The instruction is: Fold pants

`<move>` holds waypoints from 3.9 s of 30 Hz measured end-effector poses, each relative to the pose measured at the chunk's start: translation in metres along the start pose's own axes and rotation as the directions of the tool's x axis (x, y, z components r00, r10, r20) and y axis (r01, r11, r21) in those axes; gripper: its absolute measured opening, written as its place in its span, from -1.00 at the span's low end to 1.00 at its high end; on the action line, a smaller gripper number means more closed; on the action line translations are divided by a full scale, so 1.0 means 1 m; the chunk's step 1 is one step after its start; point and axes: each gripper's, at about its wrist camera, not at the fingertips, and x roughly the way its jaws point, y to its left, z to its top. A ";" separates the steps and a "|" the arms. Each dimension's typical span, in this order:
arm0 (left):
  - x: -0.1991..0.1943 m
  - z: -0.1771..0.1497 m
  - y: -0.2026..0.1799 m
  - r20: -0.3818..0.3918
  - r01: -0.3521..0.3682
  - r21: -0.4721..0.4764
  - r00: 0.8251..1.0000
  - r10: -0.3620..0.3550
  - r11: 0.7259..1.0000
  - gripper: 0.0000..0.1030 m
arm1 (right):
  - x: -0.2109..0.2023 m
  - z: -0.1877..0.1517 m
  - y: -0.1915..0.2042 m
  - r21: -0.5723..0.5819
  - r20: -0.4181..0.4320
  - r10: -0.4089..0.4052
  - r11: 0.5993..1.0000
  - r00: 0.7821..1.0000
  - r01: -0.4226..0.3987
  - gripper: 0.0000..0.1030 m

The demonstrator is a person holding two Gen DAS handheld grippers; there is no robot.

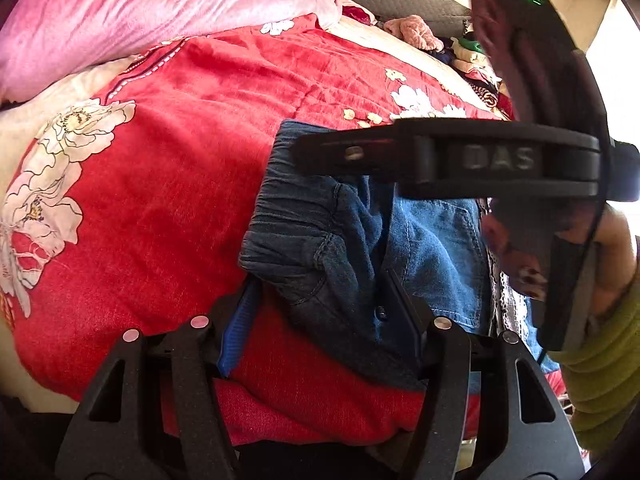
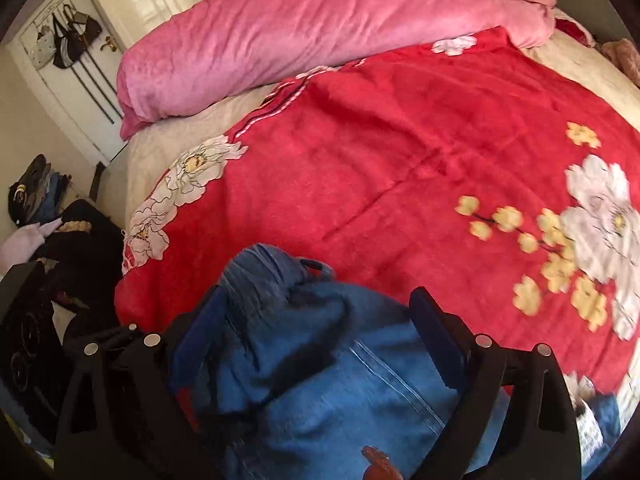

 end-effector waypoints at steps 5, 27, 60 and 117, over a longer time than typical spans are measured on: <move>0.001 0.000 0.003 -0.007 0.014 -0.012 1.000 -0.014 1.000 0.03 | 0.024 -0.003 0.003 -0.040 -0.041 0.010 0.999 0.999 -0.012 0.41; -0.015 -0.006 -0.064 0.005 0.211 0.119 0.977 -0.213 0.970 0.48 | -0.157 -0.094 -0.059 0.035 0.317 0.213 0.971 0.924 -0.236 -0.38; 0.013 -0.062 -0.185 -0.174 0.323 0.423 0.946 -0.274 0.847 0.44 | -0.165 -0.228 -0.121 0.445 0.244 -0.174 0.894 0.954 0.049 -0.06; 0.066 0.032 -0.143 -0.073 0.031 0.308 0.997 -0.009 0.951 0.27 | -0.128 -0.228 0.036 -0.343 0.154 -0.062 0.933 0.986 0.112 -0.76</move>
